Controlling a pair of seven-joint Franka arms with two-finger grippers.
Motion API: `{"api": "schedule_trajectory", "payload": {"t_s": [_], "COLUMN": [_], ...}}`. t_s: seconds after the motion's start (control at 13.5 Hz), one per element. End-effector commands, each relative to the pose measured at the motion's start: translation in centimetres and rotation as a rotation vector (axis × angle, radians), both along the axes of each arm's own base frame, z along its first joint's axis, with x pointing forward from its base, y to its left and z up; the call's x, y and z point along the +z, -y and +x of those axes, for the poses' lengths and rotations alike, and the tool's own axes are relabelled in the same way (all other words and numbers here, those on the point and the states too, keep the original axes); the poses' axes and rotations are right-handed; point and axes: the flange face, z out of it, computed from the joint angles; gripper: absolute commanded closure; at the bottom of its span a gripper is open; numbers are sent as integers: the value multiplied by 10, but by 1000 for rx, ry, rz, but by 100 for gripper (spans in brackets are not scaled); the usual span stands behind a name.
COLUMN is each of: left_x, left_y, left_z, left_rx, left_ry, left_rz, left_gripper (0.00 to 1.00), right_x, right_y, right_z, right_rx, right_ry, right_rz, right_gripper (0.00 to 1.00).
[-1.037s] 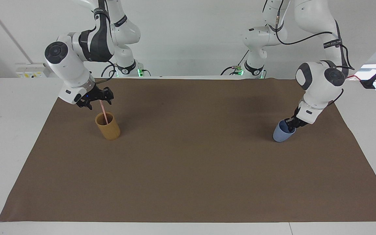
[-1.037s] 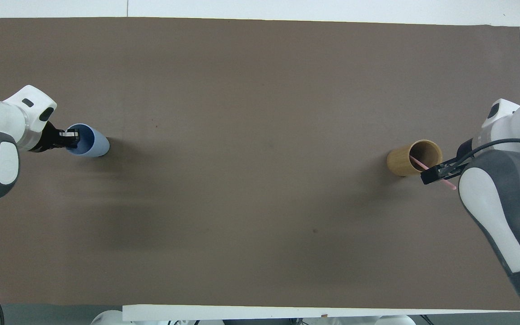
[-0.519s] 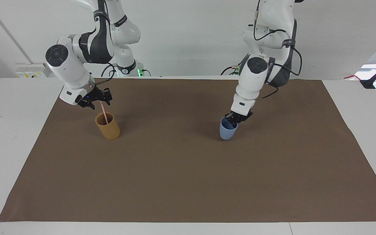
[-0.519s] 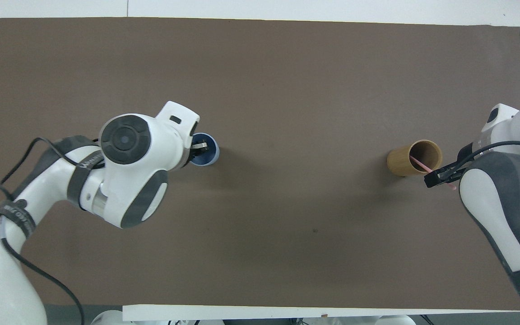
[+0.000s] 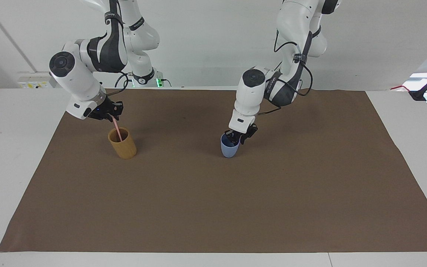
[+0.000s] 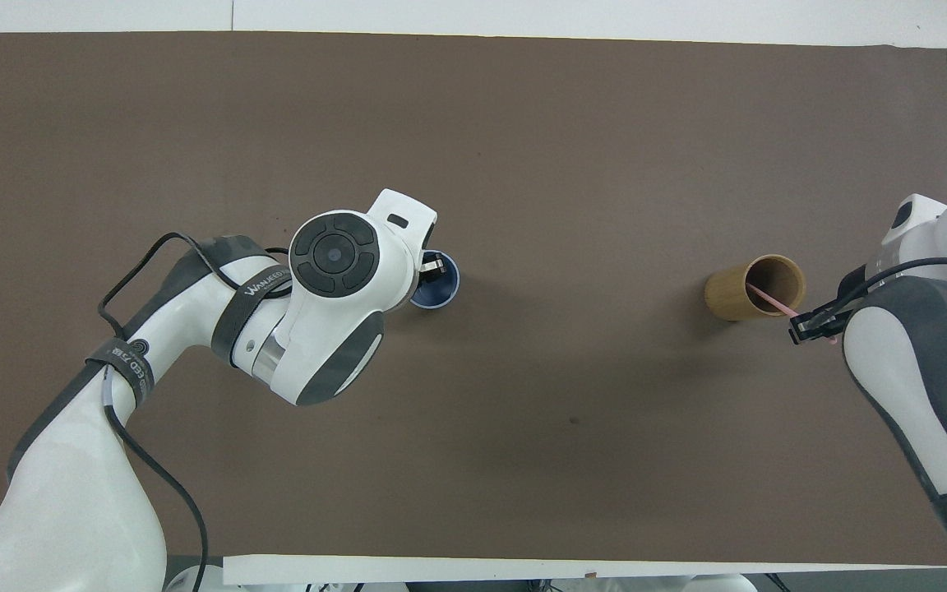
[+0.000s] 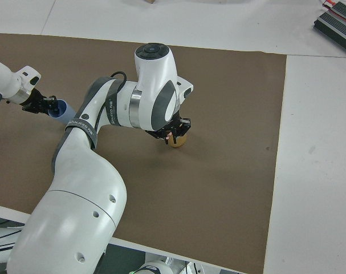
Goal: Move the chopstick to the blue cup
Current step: 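Slide the blue cup toward the table center with the left gripper, then release the blue cup and withdraw the left gripper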
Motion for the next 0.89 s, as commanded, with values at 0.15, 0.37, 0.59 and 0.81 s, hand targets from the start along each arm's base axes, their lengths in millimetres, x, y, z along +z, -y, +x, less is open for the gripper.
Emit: {"api": "schedule_trajectory", "payload": {"t_s": [0.15,0.37,0.59,0.81], "left_x": [106,187,243,262], "left_y": [-32,-142,-282,-355], "left_z": [13,39,65,79], "left_rx": [48,59,-135,-208], "left_ry": [-42,-72,-117,-88], "left_rz": [56,75,71,60], "left_gripper": [0,0,0,0], "right_x": [7,13,16,25], "right_y": [1,3,1,2], "right_z": [-6,-2,2,7], "right_rx": [11,16,28,39], "right_ry": [-20,-20,-16,-25], "right_rz": [15,2,-8,-30], "right_gripper": [77,94,99,100]}}
